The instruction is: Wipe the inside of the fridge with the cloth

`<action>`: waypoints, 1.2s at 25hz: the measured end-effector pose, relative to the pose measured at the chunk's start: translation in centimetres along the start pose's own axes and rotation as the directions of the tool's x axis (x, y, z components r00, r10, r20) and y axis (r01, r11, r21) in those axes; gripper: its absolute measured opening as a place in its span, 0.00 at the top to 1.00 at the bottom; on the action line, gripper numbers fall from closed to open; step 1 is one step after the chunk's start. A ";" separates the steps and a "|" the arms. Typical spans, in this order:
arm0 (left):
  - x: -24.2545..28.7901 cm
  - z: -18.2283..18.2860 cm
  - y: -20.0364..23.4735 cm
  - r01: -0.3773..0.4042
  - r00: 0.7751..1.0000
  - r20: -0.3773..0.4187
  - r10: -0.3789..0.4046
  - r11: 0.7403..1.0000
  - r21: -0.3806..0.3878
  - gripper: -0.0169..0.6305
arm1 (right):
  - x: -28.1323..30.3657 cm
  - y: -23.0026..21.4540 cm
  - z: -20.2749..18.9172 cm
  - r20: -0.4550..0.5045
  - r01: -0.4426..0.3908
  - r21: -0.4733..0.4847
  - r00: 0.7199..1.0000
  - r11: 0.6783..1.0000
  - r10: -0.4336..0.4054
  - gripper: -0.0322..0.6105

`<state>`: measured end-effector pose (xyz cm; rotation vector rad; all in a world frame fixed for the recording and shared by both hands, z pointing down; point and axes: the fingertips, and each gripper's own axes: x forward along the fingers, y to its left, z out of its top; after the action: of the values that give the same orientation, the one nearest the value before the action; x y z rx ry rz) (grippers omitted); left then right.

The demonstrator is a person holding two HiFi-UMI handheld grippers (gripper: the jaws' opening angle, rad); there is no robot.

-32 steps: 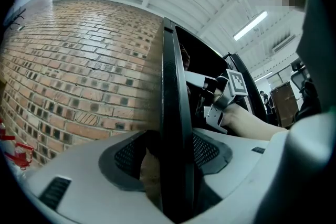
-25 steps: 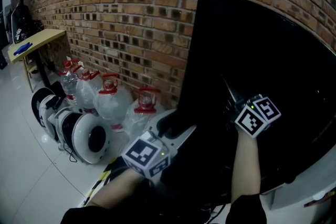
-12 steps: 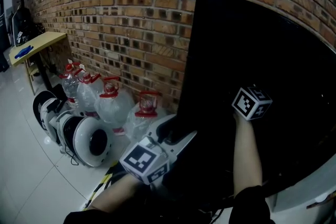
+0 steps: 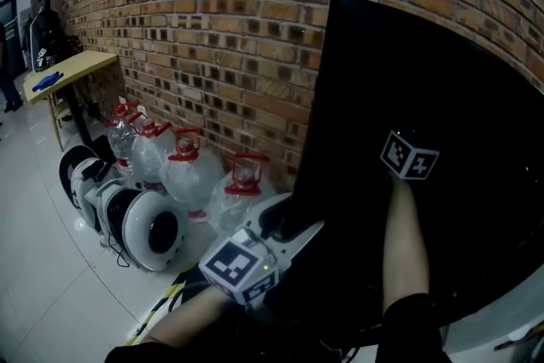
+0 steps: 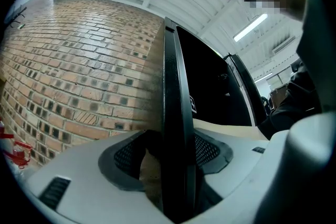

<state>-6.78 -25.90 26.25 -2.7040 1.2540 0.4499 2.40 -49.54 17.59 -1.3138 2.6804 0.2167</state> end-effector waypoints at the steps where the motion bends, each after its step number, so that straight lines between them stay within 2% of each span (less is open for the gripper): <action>1: 0.0 0.0 0.0 -0.002 1.000 0.002 0.002 1.000 -0.001 0.58 | 0.3 -0.3 -0.4 -0.010 0.013 -0.010 1.000 1.000 -0.013 0.83; 5: 0.0 -0.2 0.0 -0.009 1.000 0.011 0.009 1.000 -0.001 0.58 | 0.5 -0.6 -1.1 -0.024 0.094 -0.096 0.995 0.991 -0.097 0.83; 8: 0.1 -0.1 0.2 -0.014 1.000 0.019 0.014 1.000 0.003 0.58 | 0.3 -0.7 -0.9 -0.032 0.183 -0.200 0.981 0.963 -0.193 0.83; 10: 0.2 -0.2 0.2 -0.013 1.000 0.020 0.013 1.000 0.006 0.58 | -0.5 -1.0 -1.5 -0.049 0.176 -0.177 0.981 0.968 -0.187 0.83; 15: 0.0 -0.3 0.4 -0.016 1.000 0.015 0.016 1.000 0.014 0.58 | -5.9 2.2 -1.0 0.006 0.021 -0.060 1.000 0.998 -0.021 0.83; 19: -0.1 -0.4 0.1 0.020 1.000 -0.015 -0.020 0.998 0.055 0.57 | -11.0 6.5 -0.2 0.085 -0.154 -0.005 0.984 0.988 0.154 0.83; 22: -0.4 -0.8 -1.0 0.108 0.993 -0.056 -0.104 0.993 0.057 0.48 | -14.4 10.6 -0.5 0.108 -0.327 0.001 0.940 0.945 0.325 0.83; 25: -1.0 -0.8 -1.3 0.174 0.984 -0.051 -0.173 0.985 0.012 0.44 | -16.5 15.4 -1.5 0.085 -0.495 -0.034 0.864 0.868 0.496 0.83; 27: -1.5 -0.9 -1.5 0.198 0.979 -0.044 -0.198 0.980 -0.003 0.44 | -17.3 18.3 -2.2 0.047 -0.551 -0.086 0.830 0.830 0.556 0.83; 30: -2.1 -1.4 -2.2 0.235 0.971 -0.055 -0.231 0.970 0.070 0.42 | -17.4 21.1 -2.5 0.010 -0.588 -0.127 0.804 0.798 0.594 0.83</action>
<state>-6.11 -23.33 28.21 -2.7651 0.9251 0.3055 -3.96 -23.79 24.82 -0.4250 2.9867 0.4743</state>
